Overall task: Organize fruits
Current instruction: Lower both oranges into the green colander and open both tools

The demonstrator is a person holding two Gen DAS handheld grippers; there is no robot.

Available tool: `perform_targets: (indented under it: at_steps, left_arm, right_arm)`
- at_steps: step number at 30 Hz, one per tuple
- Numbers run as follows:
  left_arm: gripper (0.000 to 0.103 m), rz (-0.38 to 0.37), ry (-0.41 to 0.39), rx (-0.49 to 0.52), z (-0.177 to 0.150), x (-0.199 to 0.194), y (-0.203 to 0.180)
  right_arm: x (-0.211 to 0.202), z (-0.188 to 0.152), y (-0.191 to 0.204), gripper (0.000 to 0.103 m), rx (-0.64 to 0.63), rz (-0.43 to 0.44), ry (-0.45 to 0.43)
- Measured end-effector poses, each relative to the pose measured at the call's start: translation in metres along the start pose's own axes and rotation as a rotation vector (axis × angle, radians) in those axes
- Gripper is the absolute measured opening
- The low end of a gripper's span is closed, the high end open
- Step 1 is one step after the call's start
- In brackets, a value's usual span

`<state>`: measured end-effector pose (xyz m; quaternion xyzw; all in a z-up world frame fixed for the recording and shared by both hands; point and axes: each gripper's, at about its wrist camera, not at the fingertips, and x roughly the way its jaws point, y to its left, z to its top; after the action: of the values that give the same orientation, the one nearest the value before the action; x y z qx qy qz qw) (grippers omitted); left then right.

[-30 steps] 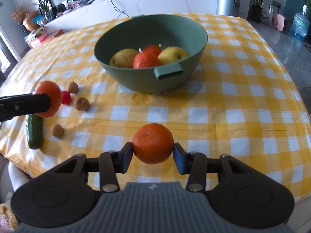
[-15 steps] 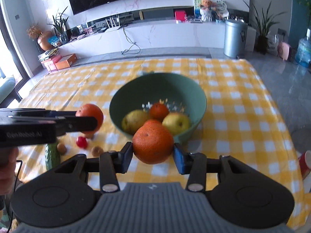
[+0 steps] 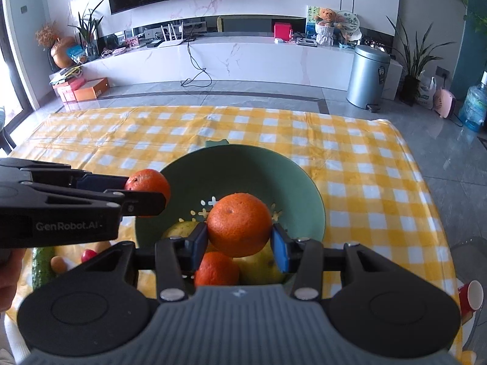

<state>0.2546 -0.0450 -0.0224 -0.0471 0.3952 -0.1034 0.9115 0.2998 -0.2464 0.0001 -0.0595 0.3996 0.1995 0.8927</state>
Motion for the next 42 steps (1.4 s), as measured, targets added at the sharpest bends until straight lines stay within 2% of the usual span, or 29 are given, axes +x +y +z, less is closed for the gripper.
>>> perform_targets:
  at_steps: [8, 23, 28, 30, 34, 42]
  left_arm:
    - [0.047, 0.025, 0.034, 0.009, 0.0, 0.021, 0.007]
    - [0.049, 0.014, 0.047, 0.023, -0.003, 0.03, 0.004]
    - [0.058, 0.023, 0.043, 0.028, -0.002, 0.028, 0.002]
    - [0.065, 0.018, 0.035, 0.025, -0.001, 0.025, 0.002]
    - [0.067, 0.025, 0.013, 0.018, 0.0, 0.018, 0.001]
    - [0.067, 0.026, -0.033, 0.012, -0.004, -0.004, -0.003]
  right_arm:
    - [0.025, 0.006, 0.005, 0.042, -0.06, -0.017, 0.029]
    - [0.04, -0.003, 0.002, 0.044, -0.042, -0.009, 0.064]
    - [0.04, -0.004, 0.004, 0.044, -0.061, -0.015, 0.06]
    - [0.039, -0.004, 0.005, 0.044, -0.062, -0.015, 0.062]
    - [0.032, -0.003, 0.007, 0.057, -0.076, -0.022, 0.03]
    - [0.013, -0.003, 0.016, 0.059, -0.116, -0.042, 0.003]
